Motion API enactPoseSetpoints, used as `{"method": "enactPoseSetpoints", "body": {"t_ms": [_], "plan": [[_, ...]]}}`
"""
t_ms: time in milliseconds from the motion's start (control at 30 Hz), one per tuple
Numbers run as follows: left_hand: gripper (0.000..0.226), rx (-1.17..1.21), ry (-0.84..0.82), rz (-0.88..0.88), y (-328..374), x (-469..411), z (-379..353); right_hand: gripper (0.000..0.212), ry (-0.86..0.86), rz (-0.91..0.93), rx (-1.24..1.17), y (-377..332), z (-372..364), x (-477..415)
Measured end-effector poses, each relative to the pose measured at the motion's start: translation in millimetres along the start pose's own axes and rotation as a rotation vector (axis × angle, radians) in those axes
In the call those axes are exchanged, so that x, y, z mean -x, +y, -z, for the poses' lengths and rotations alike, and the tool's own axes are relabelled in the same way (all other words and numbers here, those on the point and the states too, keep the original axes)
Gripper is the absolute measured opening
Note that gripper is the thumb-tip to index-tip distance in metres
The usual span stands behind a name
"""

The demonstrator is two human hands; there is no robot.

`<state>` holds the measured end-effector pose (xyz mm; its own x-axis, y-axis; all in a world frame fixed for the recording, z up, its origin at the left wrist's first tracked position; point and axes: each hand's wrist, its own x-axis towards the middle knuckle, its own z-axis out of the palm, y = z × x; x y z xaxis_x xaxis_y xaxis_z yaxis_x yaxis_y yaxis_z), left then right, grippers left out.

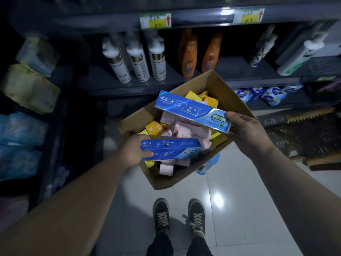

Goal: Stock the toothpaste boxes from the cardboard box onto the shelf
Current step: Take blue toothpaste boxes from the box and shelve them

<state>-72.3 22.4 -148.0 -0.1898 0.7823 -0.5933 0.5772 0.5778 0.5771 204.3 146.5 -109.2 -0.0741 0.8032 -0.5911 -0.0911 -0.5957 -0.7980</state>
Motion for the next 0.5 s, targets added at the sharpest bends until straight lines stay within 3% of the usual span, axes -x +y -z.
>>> {"method": "enactPoseSetpoints", "body": {"t_ms": [167,300,500], "plan": [[0.035,0.201,0.152,0.023,8,48,41,0.005,-0.056,0.055,0.016,-38,-28,31],[0.015,0.307,0.298,0.023,14,96,75,0.012,-0.149,0.087,0.073,-67,-54,55],[0.042,0.542,0.678,0.149,23,181,111,0.006,-0.350,0.133,0.140,-109,-100,96]]}}
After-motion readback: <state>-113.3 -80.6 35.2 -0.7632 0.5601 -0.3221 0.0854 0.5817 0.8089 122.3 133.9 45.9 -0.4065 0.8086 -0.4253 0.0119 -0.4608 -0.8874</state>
